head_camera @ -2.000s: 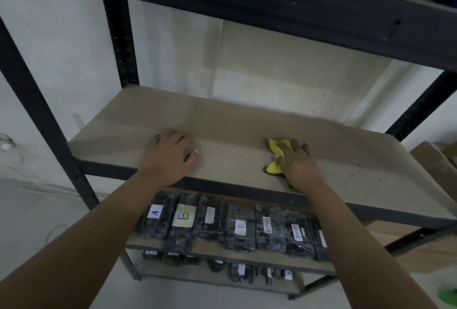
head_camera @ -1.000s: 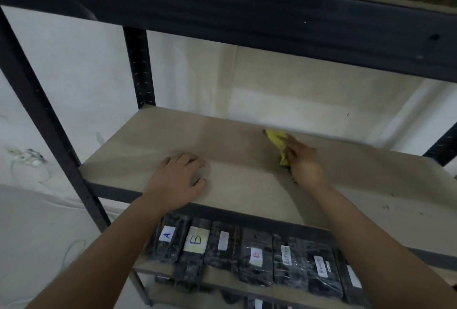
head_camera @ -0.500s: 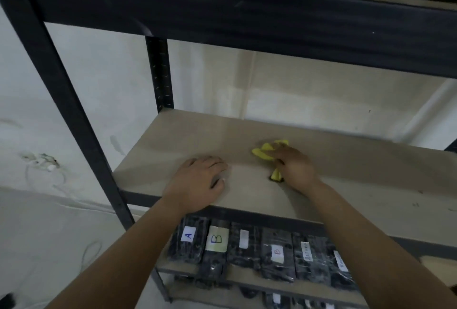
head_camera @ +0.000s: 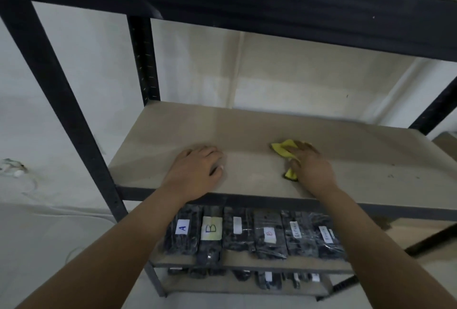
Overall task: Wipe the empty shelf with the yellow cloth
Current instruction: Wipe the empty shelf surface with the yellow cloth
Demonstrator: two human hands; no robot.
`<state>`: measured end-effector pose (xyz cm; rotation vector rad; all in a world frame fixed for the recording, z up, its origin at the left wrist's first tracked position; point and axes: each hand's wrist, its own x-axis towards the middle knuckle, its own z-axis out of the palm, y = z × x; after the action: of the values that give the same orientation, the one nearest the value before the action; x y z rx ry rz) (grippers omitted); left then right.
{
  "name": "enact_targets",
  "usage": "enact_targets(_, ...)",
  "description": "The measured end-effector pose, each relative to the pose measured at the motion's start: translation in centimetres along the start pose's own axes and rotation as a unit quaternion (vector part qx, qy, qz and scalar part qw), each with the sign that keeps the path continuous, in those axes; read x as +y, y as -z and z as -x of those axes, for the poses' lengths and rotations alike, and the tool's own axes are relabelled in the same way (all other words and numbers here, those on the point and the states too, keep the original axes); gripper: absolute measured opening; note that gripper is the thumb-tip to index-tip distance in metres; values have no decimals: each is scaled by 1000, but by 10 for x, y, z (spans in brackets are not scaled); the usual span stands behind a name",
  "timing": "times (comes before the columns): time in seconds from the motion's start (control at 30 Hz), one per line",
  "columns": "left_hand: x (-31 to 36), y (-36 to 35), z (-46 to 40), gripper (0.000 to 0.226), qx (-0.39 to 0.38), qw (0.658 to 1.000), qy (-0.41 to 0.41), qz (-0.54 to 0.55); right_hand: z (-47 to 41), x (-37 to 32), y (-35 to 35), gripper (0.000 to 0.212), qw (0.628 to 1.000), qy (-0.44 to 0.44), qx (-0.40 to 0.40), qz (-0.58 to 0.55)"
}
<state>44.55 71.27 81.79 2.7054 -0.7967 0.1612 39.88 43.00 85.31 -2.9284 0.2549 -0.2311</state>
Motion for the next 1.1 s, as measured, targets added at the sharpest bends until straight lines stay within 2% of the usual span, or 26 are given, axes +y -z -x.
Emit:
enact_targets(0.1,-1,0,1,49,9,1000,0,5,17,-26,-19,44,999,30,28,-14)
enact_targets(0.23,-2,4,-2,46,11,999,8,34,39,-54,-24,41,989,124,7,-77)
enact_targets(0.33,-15,6,4,45,21,1000,3,7,22,-43,-1,33,968,38,24,-246)
enact_targets(0.37,-19,7,8,46,28,999,14,-3,5,-34,6,32,965,4,47,-258)
enact_targets(0.43,-22,6,15,50,45,998,33,-8,-37,-14,12,36,973,-53,73,-214)
enact_targets(0.53,-18,6,17,54,53,998,35,-17,-89,2,1,38,987,-110,41,-109)
enact_targets(0.7,-17,11,14,58,36,998,34,-35,-152,-17,-24,37,994,-90,13,-60)
enact_targets(0.93,-19,11,17,47,35,999,33,-21,-139,-82,-33,37,986,115,-57,-111)
enact_targets(1.03,-20,12,18,48,26,999,46,-4,-92,-78,-34,33,952,218,-106,-188)
enact_targets(1.1,-22,15,23,49,38,998,52,-14,-72,-64,-27,30,929,226,-129,-265)
